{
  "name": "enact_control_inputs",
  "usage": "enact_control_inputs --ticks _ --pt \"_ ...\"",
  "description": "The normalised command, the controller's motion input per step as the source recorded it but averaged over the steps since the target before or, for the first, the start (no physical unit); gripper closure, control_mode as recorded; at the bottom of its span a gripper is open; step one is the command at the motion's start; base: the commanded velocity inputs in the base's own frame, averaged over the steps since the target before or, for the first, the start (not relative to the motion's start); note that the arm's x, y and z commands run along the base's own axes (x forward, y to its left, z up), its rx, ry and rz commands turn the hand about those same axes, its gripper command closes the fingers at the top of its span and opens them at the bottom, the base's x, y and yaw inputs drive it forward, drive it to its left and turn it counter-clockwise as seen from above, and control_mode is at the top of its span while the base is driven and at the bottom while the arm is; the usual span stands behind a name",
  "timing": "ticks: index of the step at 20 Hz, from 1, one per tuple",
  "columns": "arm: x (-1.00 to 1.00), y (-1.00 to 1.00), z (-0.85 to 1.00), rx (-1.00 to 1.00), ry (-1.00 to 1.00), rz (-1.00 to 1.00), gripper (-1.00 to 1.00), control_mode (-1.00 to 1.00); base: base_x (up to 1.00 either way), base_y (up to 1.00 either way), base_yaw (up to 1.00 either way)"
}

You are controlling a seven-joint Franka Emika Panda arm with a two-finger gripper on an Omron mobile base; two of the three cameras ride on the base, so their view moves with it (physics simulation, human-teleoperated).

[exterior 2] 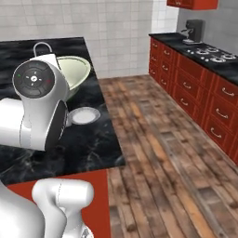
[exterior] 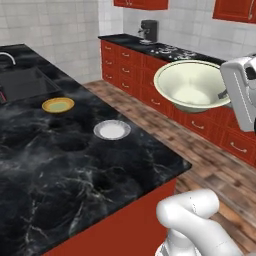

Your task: Move the bowls from the cabinet to the plates on the dining table.

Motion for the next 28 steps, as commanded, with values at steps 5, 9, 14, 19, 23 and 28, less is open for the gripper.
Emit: enact_control_inputs --ticks 5,9,14,19,23,28 --pt "0.0 0.0 0.0 0.0 0.0 0.0 1.0 1.0 0.63 -0.16 0.28" --pt "0.0 0.0 0.0 0.0 0.0 0.0 1.0 1.0 0.63 -0.17 0.28" --pt "0.0 0.0 0.0 0.0 0.0 0.0 1.0 1.0 0.65 -0.19 0.27" --pt "0.0 0.0 0.0 0.0 0.0 0.0 1.0 1.0 0.67 -0.18 0.26" --pt "0.0 0.0 0.0 0.0 0.0 0.0 1.0 1.0 0.65 -0.19 0.25" --pt "0.0 0.0 0.0 0.0 0.0 0.0 1.0 1.0 0.57 -0.11 0.18"
